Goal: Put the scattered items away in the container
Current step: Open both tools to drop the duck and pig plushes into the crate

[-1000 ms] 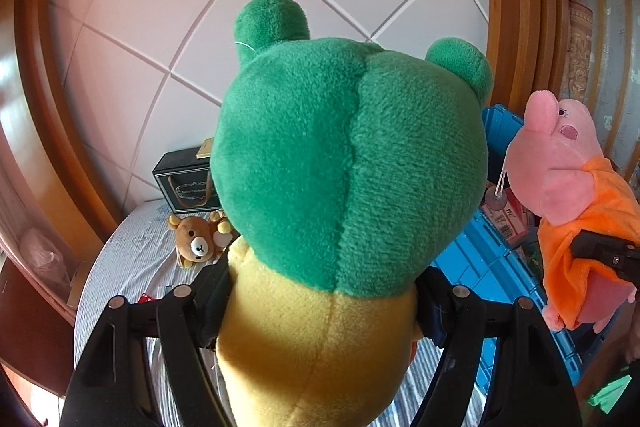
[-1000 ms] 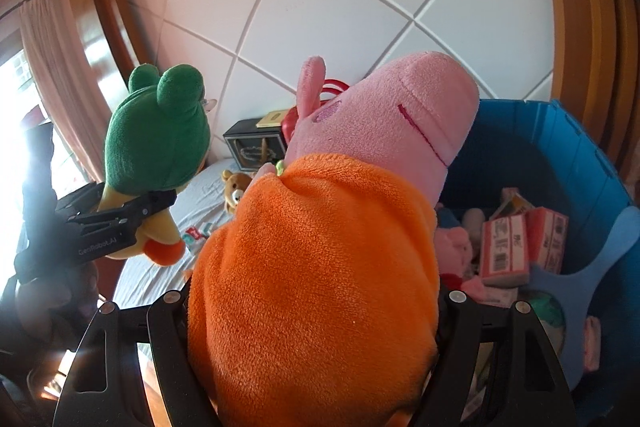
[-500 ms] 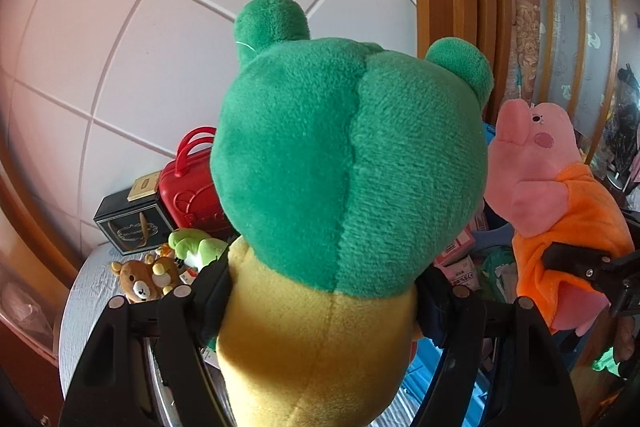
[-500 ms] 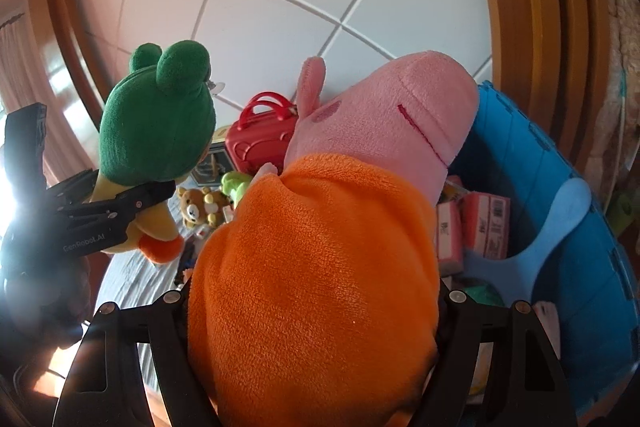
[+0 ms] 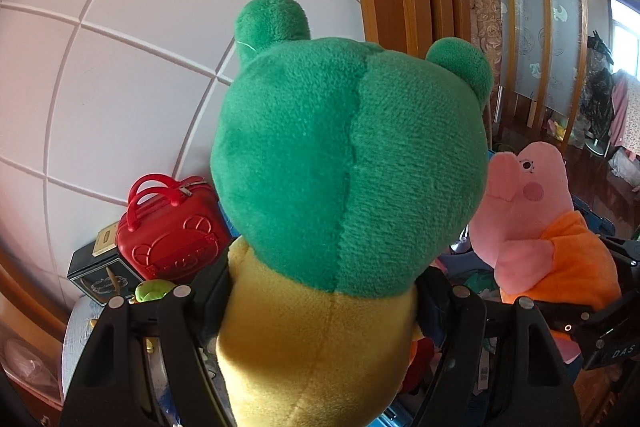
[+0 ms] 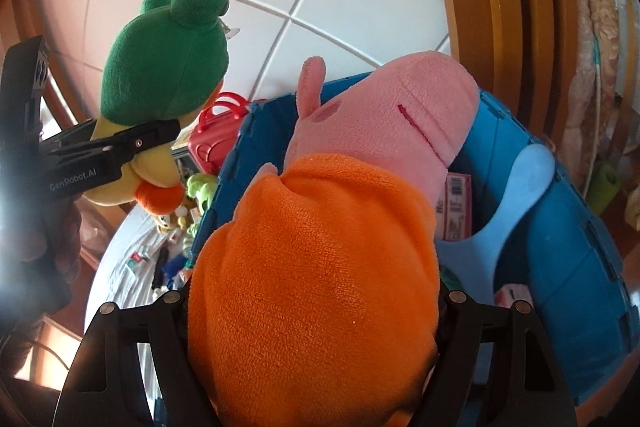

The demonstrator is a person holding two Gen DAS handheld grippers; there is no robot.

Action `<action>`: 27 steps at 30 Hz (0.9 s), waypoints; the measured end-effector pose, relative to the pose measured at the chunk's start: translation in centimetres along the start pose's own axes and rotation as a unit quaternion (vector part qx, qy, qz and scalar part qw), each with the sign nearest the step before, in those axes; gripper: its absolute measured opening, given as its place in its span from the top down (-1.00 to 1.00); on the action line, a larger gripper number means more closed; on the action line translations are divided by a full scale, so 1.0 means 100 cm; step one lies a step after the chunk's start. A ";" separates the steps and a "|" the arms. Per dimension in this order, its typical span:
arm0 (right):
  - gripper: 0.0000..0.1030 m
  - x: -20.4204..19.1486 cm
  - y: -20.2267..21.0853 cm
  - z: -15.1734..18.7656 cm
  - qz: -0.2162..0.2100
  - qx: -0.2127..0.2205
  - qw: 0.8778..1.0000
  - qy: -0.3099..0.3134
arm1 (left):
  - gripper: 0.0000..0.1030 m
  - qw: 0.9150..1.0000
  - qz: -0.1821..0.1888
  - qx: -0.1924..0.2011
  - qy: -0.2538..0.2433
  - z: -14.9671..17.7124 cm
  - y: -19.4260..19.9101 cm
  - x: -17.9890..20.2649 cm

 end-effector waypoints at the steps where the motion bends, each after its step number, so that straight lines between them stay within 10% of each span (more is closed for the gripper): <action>1: -0.50 0.003 0.000 0.000 0.002 -0.001 1.000 -0.003 | -0.45 1.000 0.003 0.000 -0.002 -0.004 -0.004 0.004; 27: -1.00 0.008 -0.018 -0.013 -0.001 -0.005 1.000 0.007 | -0.90 0.999 0.033 -0.009 0.040 -0.025 -0.045 -0.011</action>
Point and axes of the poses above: each gripper's, at about its wrist camera, not at the fingertips, and y roughly against the way its jaws point, x to its right, z to its underside, the point moved 8 cm from there along -y, roughly the way its jaws point, and after that the axes turned 4 degrees about x, right-handed, at the moved point
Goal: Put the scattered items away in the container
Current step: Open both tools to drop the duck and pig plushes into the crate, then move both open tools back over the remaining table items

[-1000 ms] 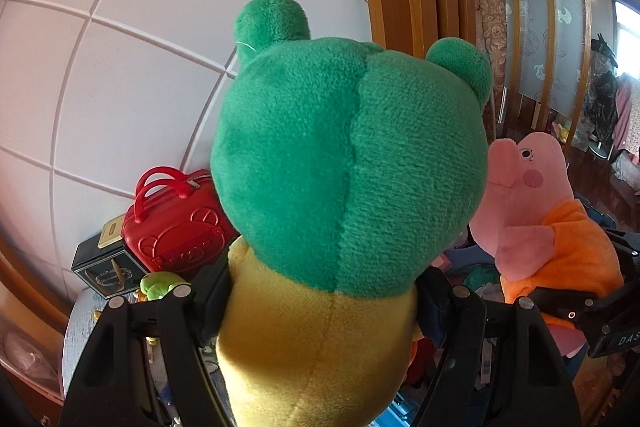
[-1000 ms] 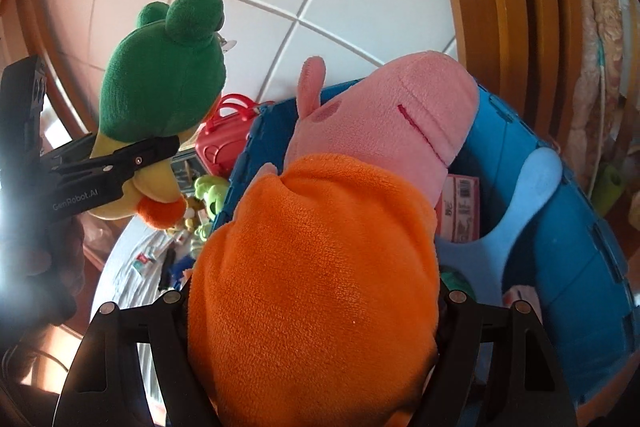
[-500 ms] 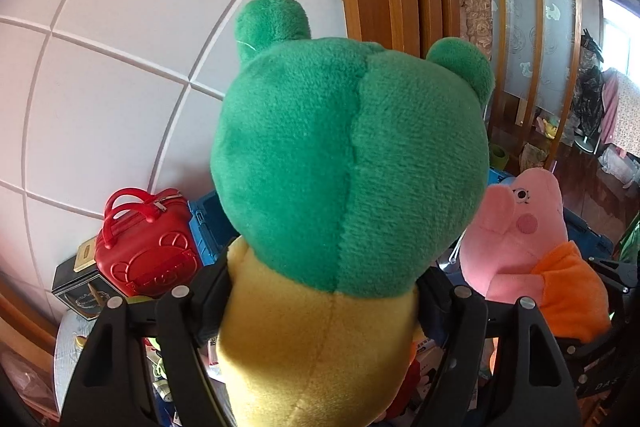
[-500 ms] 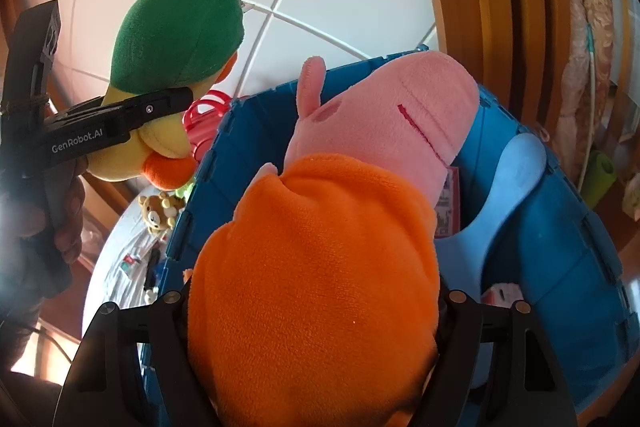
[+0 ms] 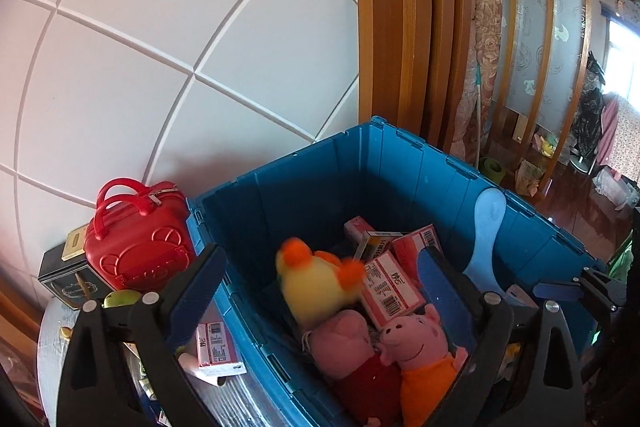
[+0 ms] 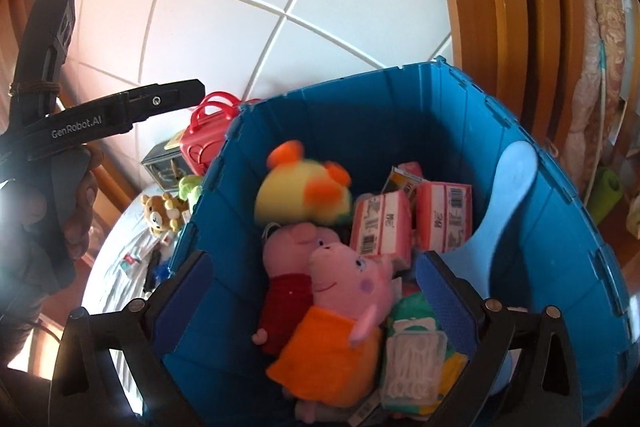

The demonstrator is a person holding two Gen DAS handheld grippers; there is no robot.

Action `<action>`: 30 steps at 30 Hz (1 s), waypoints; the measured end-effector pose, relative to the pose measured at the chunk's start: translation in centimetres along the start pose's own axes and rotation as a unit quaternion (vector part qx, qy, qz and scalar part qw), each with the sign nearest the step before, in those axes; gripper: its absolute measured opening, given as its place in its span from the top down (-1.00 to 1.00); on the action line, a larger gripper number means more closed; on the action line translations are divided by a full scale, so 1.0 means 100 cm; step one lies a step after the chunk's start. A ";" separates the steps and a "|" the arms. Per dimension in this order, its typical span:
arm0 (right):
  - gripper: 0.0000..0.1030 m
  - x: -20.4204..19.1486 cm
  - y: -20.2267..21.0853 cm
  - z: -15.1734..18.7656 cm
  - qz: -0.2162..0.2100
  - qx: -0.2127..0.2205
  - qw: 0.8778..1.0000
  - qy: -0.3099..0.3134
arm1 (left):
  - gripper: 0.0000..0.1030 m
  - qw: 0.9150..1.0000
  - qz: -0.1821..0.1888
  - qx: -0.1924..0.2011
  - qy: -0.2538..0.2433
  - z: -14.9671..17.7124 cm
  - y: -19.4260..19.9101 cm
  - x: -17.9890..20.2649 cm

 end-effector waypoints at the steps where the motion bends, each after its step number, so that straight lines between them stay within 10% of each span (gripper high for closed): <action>1: -1.00 -0.001 0.001 0.000 -0.002 -0.001 1.000 0.001 | -0.90 1.000 -0.002 -0.001 0.002 0.003 0.001 -0.003; 30: -1.00 -0.119 -0.013 0.015 -0.046 -0.011 0.996 0.072 | -0.90 0.992 -0.076 -0.022 0.098 0.114 0.088 -0.108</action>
Point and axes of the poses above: each gripper's, at about its wrist camera, not at the fingertips, and y roughly against the way its jaws point, x to its right, z to its underside, the point moved 8 cm from there along -y, roughly the way its jaws point, and after that the axes turned 4 degrees about x, right-handed, at the moved point
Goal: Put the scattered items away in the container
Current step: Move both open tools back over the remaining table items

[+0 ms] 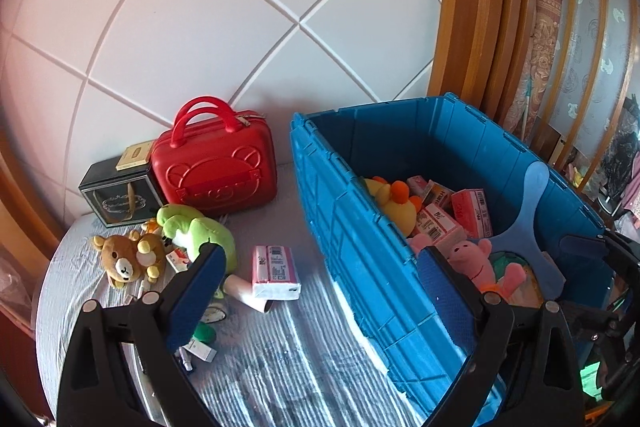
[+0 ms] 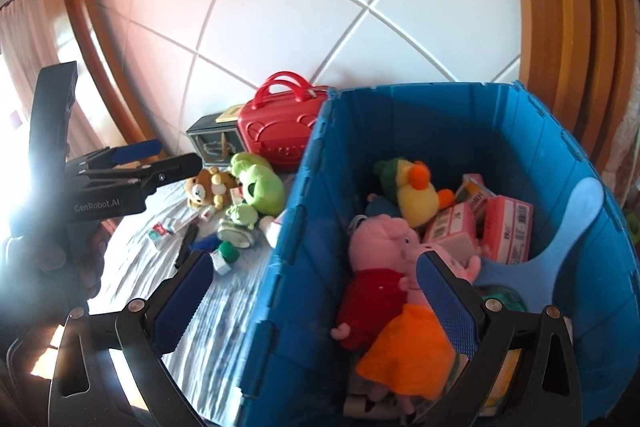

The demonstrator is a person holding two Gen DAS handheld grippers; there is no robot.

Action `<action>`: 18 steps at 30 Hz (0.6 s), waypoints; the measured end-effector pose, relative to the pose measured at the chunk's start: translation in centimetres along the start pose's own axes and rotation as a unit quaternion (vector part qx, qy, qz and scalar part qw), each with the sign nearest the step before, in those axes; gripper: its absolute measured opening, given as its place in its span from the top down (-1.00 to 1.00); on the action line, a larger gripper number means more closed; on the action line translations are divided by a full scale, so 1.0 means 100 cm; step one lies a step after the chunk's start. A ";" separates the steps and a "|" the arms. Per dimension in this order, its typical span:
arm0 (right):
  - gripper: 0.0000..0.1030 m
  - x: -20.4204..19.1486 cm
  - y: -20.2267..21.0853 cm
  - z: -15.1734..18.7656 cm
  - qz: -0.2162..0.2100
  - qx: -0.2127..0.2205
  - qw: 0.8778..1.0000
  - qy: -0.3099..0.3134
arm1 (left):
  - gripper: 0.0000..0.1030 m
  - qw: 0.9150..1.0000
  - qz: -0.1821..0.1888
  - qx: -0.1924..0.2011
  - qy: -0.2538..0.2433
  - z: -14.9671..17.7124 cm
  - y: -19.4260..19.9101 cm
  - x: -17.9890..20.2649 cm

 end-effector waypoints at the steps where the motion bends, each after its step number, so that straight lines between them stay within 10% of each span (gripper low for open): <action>1: -1.00 -0.008 -0.003 0.001 -0.001 -0.002 1.000 0.003 | -0.90 1.000 -0.005 -0.003 0.007 0.006 0.003 -0.011; 18: -1.00 -0.157 -0.096 0.024 -0.028 -0.063 0.996 0.058 | -0.90 0.988 -0.104 -0.064 0.094 0.124 0.027 -0.214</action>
Point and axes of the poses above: each gripper's, at about its wrist camera, not at the fingertips, and y roughly against the way its jaws point, x to its right, z to its underside, the point moved 8 cm from there along -y, roughly the way its jaws point, and after that the axes turned 4 degrees about x, right-handed, at the moved point
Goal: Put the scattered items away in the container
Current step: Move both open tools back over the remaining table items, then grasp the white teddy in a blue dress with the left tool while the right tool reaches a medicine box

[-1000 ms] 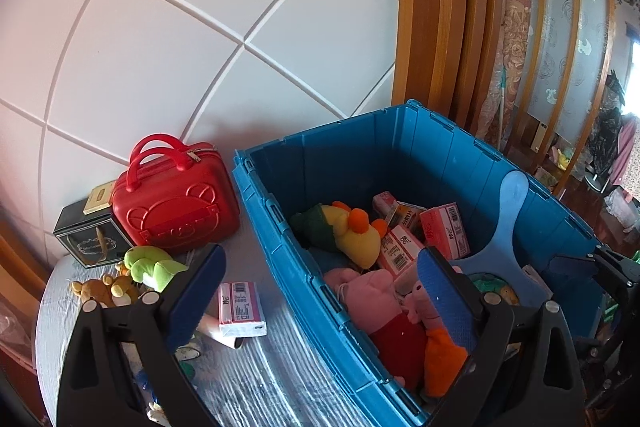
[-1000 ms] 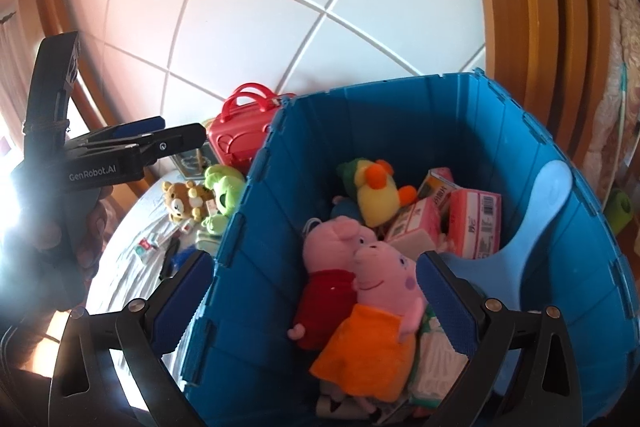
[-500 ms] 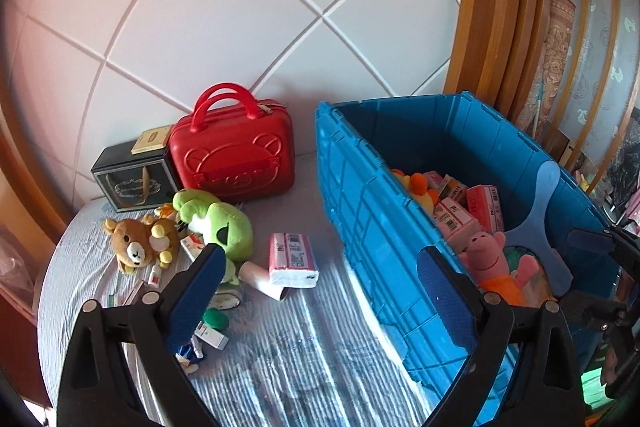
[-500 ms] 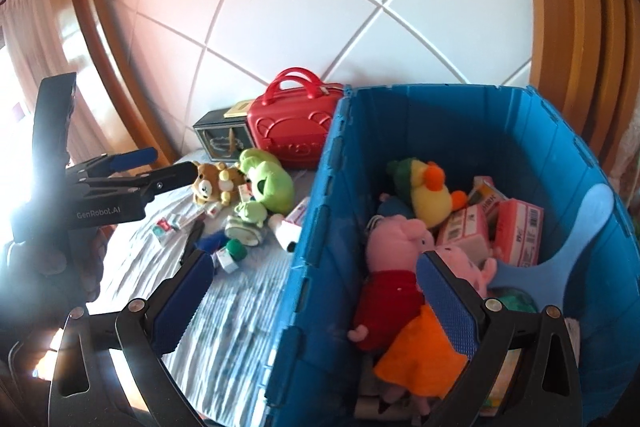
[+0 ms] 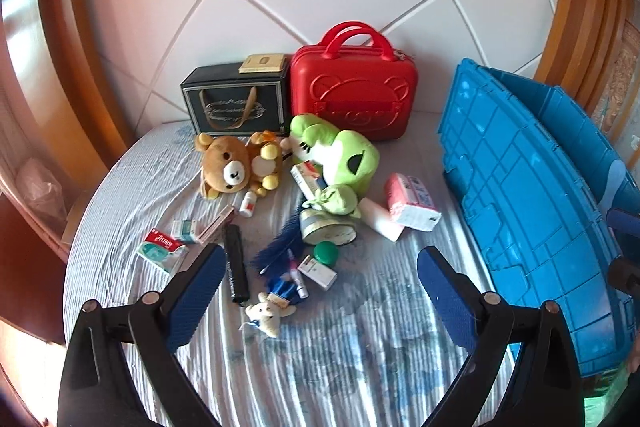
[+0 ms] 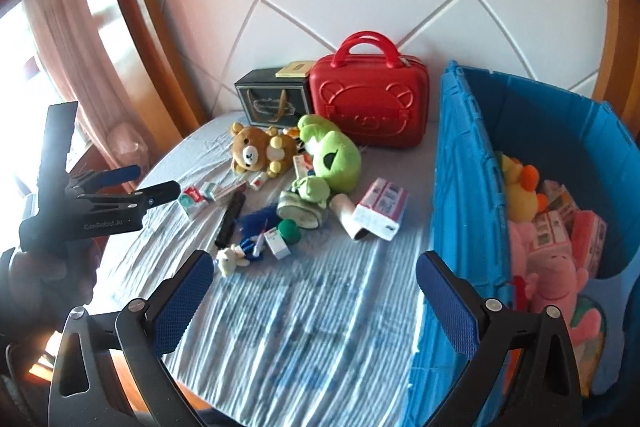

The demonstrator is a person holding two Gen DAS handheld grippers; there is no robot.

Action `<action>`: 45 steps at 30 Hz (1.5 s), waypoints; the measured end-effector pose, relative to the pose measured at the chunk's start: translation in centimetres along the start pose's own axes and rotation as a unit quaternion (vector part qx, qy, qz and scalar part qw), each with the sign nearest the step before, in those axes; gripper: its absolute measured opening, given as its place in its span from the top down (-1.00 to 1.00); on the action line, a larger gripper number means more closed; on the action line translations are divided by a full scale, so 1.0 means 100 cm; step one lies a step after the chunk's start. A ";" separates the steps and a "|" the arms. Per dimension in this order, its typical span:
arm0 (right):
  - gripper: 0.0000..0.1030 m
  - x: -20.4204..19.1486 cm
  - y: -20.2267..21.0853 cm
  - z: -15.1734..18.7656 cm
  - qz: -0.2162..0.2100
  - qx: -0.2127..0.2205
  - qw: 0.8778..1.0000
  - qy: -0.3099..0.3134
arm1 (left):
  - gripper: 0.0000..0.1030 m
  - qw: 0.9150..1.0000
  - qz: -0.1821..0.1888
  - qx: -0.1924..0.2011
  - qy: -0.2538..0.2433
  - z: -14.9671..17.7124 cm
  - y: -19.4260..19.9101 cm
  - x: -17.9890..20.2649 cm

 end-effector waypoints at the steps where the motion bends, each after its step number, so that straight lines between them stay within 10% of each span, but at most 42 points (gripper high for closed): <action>1: -1.00 -0.006 -0.010 0.003 0.002 -0.008 1.000 0.003 | -0.90 1.000 -0.006 -0.005 0.003 0.005 -0.004 -0.011; 14: -1.00 -0.059 -0.145 0.037 0.002 -0.084 0.996 0.019 | -0.90 0.995 -0.023 -0.100 0.012 0.103 -0.093 -0.105; 31: -1.00 -0.033 -0.240 0.119 0.050 -0.190 0.980 -0.007 | -0.47 0.982 0.036 -0.175 -0.054 0.184 -0.240 -0.064; 35: -1.00 -0.033 -0.251 0.124 0.047 -0.194 0.980 -0.008 | 0.08 0.984 0.043 -0.165 -0.056 0.187 -0.237 -0.064; 45: -0.99 -0.064 -0.325 0.118 0.013 -0.178 0.983 0.039 | 0.10 0.989 0.046 -0.140 -0.021 0.192 -0.192 -0.093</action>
Point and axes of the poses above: each gripper's, at about its wrist camera, not at the fingertips, and y roughly against the way its jaws point, x to its right, z to its underside, the point moved 8 cm from there along -y, roughly the way its jaws point, and after that the axes turned 4 degrees about x, right-handed, at the moved point
